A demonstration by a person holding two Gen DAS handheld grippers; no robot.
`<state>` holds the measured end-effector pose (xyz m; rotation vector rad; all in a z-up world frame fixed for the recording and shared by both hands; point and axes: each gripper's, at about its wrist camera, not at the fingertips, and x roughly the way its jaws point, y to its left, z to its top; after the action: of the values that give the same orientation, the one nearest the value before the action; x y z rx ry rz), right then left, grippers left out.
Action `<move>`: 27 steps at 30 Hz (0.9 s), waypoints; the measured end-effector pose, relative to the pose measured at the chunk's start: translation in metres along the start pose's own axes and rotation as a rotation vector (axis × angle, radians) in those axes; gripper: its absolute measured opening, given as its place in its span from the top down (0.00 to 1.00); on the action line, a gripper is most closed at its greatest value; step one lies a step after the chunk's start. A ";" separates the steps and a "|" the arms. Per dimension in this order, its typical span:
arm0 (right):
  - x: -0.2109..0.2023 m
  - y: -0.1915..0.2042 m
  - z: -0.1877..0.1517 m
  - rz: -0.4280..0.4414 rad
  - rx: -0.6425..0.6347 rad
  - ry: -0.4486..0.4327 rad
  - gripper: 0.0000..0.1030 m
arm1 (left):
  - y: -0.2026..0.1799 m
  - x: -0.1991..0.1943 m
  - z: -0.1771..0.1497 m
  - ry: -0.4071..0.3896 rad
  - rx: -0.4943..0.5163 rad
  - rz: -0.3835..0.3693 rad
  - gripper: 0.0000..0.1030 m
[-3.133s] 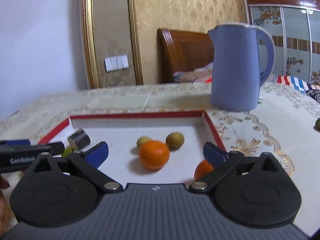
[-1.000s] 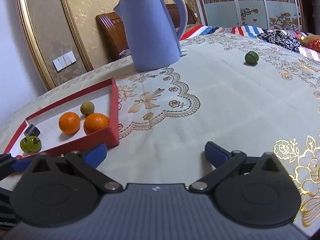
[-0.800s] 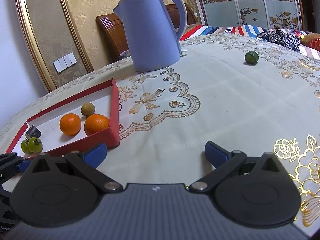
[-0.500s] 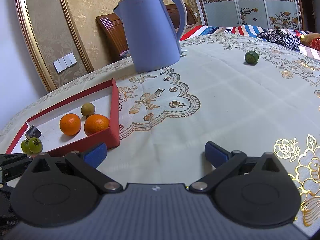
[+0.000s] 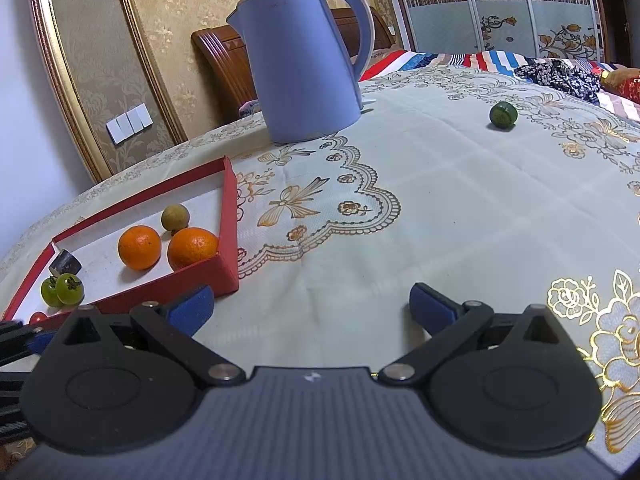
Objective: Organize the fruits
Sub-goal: 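Hold the dark cylinder in the left gripper while the right gripper approaches a red cherry tomato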
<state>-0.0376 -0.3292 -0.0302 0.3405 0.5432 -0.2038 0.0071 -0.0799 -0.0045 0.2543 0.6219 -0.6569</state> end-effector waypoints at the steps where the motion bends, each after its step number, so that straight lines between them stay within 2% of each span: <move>1: 0.000 0.000 0.000 -0.001 -0.001 0.000 0.00 | 0.005 -0.003 -0.003 0.006 -0.024 0.011 0.62; 5: 0.001 0.001 0.000 -0.005 -0.006 0.002 0.00 | 0.021 -0.011 -0.013 0.017 -0.080 0.079 0.62; 11: 0.002 0.005 -0.001 -0.023 -0.028 0.011 0.00 | 0.055 -0.022 -0.021 0.000 -0.254 0.199 0.61; 14: 0.003 0.009 0.000 -0.041 -0.050 0.019 0.00 | 0.065 -0.029 -0.028 -0.019 -0.312 0.233 0.61; 17: 0.006 0.016 0.000 -0.073 -0.090 0.036 0.00 | 0.063 -0.032 -0.034 -0.036 -0.292 0.332 0.60; 21: 0.008 0.023 -0.001 -0.103 -0.128 0.051 0.00 | 0.063 -0.030 -0.034 -0.021 -0.283 0.356 0.61; 23: 0.006 0.020 0.000 -0.072 -0.119 0.043 0.00 | 0.062 -0.029 -0.033 -0.017 -0.273 0.359 0.61; 26: -0.003 0.017 -0.001 0.036 -0.112 0.007 0.00 | 0.061 -0.029 -0.033 -0.015 -0.267 0.363 0.61; 27: -0.006 0.019 -0.001 0.048 -0.123 -0.009 0.00 | 0.060 -0.029 -0.033 -0.015 -0.268 0.363 0.61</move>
<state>-0.0377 -0.3106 -0.0233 0.2332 0.5358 -0.1246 0.0121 -0.0059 -0.0111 0.1069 0.6220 -0.2228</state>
